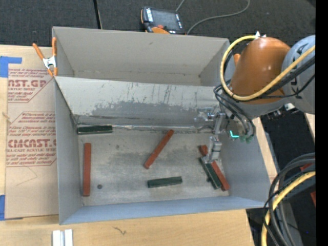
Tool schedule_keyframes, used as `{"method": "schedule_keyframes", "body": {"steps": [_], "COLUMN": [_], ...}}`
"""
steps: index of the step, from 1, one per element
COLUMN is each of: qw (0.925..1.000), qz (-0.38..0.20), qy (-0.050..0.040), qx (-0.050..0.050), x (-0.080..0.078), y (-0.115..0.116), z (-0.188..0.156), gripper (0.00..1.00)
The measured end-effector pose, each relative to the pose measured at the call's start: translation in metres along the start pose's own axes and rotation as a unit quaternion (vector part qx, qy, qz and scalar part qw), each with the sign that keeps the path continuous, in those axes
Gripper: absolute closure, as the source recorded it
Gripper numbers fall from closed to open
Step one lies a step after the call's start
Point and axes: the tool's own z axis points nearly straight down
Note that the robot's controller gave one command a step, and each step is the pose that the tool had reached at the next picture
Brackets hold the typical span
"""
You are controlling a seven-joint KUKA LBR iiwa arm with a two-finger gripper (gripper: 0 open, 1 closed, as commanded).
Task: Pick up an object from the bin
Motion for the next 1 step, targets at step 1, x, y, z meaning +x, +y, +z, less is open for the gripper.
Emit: {"method": "schedule_keyframes", "body": {"steps": [1], "qw": [0.9931], "qz": [-0.117], "qy": [-0.0006], "qx": [-0.001], "x": [0.0177], "y": [0.0744], "z": [0.0741], "gripper": [0.00]}}
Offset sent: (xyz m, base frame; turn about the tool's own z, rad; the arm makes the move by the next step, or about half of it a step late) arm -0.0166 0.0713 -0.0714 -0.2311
